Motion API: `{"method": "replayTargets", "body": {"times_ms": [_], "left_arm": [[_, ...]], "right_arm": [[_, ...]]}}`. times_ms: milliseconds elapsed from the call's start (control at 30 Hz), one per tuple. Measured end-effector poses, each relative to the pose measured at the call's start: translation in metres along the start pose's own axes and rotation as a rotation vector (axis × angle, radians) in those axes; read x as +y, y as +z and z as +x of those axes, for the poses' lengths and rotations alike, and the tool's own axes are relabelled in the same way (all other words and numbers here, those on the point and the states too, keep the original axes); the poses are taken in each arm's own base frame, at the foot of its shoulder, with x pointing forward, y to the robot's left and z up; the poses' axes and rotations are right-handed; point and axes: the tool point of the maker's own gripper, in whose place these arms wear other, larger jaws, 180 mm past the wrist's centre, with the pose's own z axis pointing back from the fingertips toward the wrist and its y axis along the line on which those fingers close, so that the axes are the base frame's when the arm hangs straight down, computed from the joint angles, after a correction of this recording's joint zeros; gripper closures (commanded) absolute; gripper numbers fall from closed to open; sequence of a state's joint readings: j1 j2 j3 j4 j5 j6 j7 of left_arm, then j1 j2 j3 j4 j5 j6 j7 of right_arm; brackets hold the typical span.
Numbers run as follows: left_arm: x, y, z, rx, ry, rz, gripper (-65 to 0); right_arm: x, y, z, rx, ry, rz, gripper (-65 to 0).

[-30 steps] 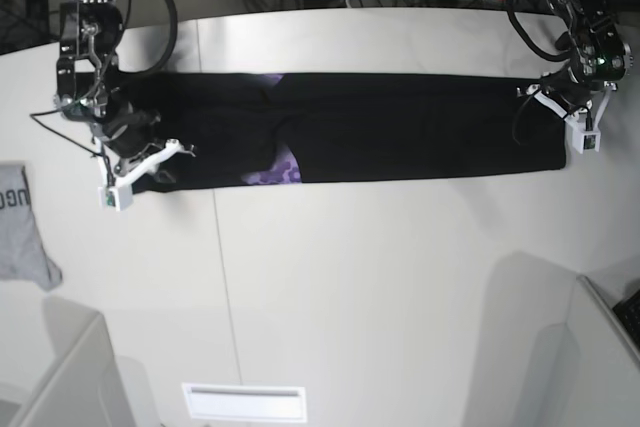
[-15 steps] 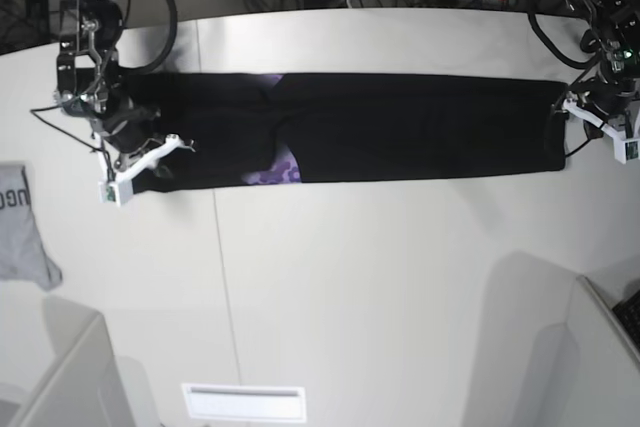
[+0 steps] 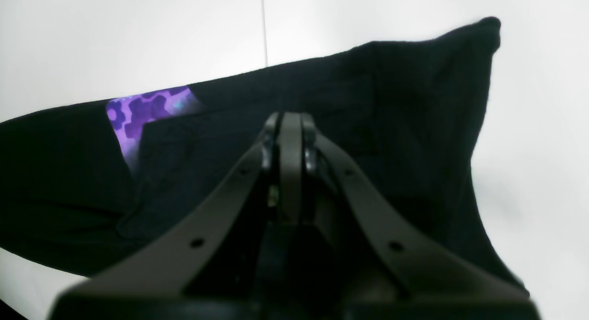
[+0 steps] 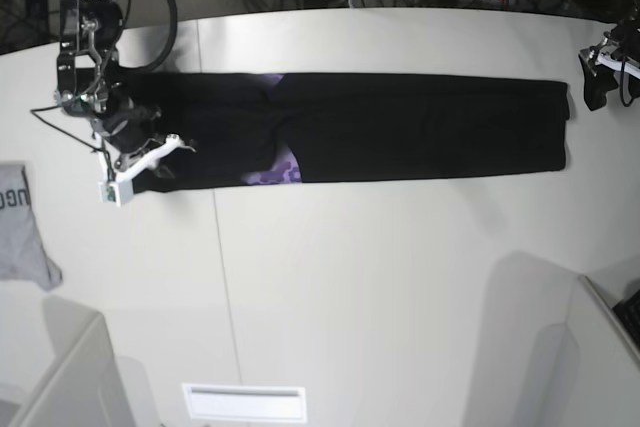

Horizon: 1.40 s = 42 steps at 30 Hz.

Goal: Fold the T-shirt properly
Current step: 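Move the left gripper to the strip's end and grasp it, then fold the strip end held by the left gripper toward the right gripper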

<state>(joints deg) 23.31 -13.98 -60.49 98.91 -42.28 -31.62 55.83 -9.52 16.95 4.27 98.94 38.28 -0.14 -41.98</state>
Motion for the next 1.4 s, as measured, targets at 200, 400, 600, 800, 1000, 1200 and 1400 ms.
{"method": "replayTargets", "body": {"times_ms": [200,400,600,800,1000,1200,1400], "left_arm": [[-0.016,-0.045,-0.038,0.137,0.047,-0.065,-61.9],[-0.019,-0.067,-0.035,0.158,0.026,-0.046,-58.6],[-0.022,-0.084,-0.044,0.193,0.03,-0.055,-58.6],[-0.035,-0.089,-0.045,0.199,0.004,-0.089,-48.4],[-0.036,-0.095,-0.053,0.205,0.053,-0.109,-8.2],[-0.038,-0.095,-0.053,0.199,0.068,-0.126,0.0],[-0.012,-0.092,-0.039,0.139,0.004,-0.063,0.0]], "right_arm": [[0.0,0.0,-0.001,0.003,-0.001,-0.001,0.0],[0.001,0.0,-0.001,0.001,-0.002,0.002,0.0],[0.001,0.0,-0.001,0.001,-0.004,0.003,0.0],[0.0,0.0,-0.001,0.001,0.001,-0.001,0.0],[0.0,0.0,-0.001,0.002,0.0,-0.001,0.0],[0.004,-0.001,-0.003,0.001,-0.012,0.007,0.0],[0.017,0.004,-0.013,0.003,-0.02,0.03,0.0]]}}
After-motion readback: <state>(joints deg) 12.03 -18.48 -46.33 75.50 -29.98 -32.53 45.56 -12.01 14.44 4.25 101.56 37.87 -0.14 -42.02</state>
